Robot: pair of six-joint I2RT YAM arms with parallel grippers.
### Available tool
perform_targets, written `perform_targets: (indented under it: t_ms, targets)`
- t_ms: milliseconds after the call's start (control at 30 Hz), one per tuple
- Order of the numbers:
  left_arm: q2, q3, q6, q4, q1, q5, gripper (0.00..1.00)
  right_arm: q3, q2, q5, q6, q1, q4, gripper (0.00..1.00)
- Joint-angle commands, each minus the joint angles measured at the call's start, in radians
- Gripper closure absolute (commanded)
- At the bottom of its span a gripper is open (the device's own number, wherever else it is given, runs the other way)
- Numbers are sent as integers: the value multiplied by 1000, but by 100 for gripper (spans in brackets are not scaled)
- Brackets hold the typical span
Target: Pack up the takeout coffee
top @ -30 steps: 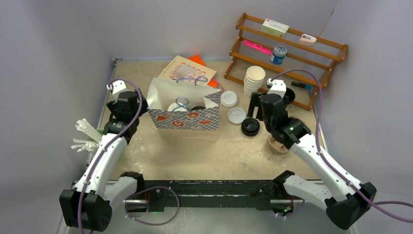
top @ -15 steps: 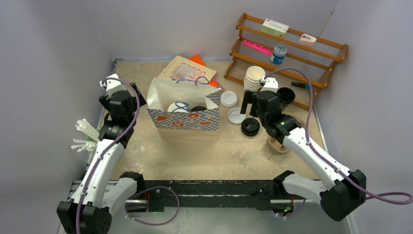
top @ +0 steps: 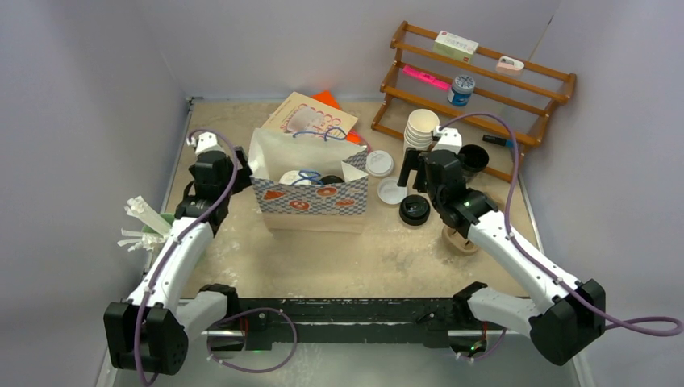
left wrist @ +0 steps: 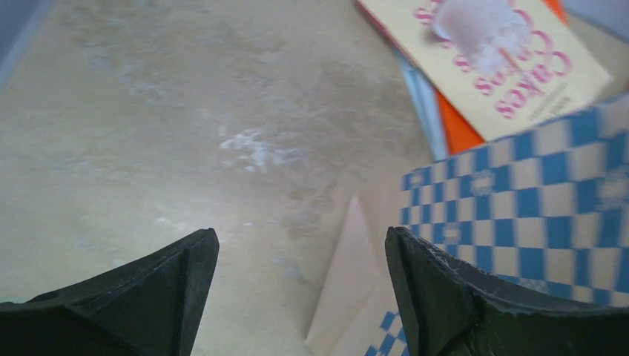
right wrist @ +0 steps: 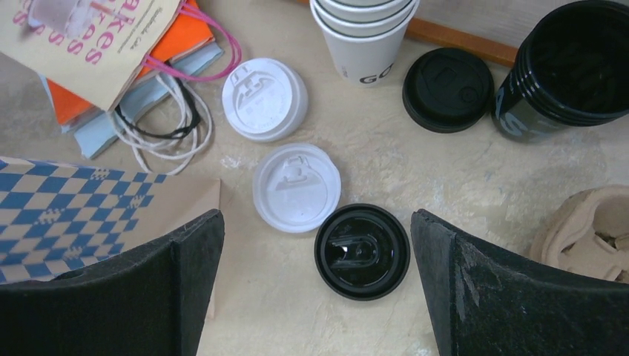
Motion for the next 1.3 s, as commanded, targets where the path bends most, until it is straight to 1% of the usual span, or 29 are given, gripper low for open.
perform_targets:
  t_ms: [0,133,233,300,367,400,467,533,567,633,667,700,733,833,900,967,1100,1133,1200,1267]
  targets:
    - [-4,-6,-67,102,-47,188,13,-15,19,63,3,-30,106,3]
    - [-6,-45,-118,129,-89,224,13,-49,53,24,20,-91,186,3]
    - [-7,-67,-109,137,-109,191,13,-102,64,41,10,-122,272,3]
    - [-24,-79,-65,141,-109,105,13,-194,39,87,38,-152,416,4]
    - [-35,-95,19,171,-107,-32,11,-306,23,125,12,-163,609,8]
    - [-31,-104,64,197,-106,-101,11,-338,30,143,-4,-163,673,10]
    - [-2,-116,157,264,-104,-212,9,-355,74,175,-51,-164,740,9]
    - [53,-114,246,367,-101,-260,8,-357,124,215,-94,-173,788,7]
    - [86,-106,290,406,-99,-253,8,-355,147,231,-102,-188,804,6]
    - [161,-97,390,489,-84,-165,8,-370,181,234,-109,-229,839,7]
    - [202,-82,411,496,-76,-134,7,-386,196,209,-121,-261,869,9]
    - [247,-73,407,499,-71,-151,7,-411,216,152,-136,-304,927,11]
    - [282,-76,389,515,-60,-168,7,-435,232,131,-145,-332,978,13]
    - [321,-161,358,658,10,-93,7,-488,279,21,-187,-388,1114,17]
    - [322,-237,403,793,43,-33,6,-518,300,-88,-235,-408,1200,18]
    - [333,-292,442,895,64,5,6,-539,333,-110,-252,-416,1269,17]
    - [394,-354,431,1051,82,48,4,-566,432,-117,-266,-426,1423,17]
    - [410,-375,429,1110,82,74,4,-592,452,-155,-277,-432,1492,17]
    - [442,-425,440,1259,83,130,5,-649,478,-168,-306,-434,1631,16]
    - [469,-460,457,1356,81,158,4,-655,474,-198,-306,-437,1640,16]
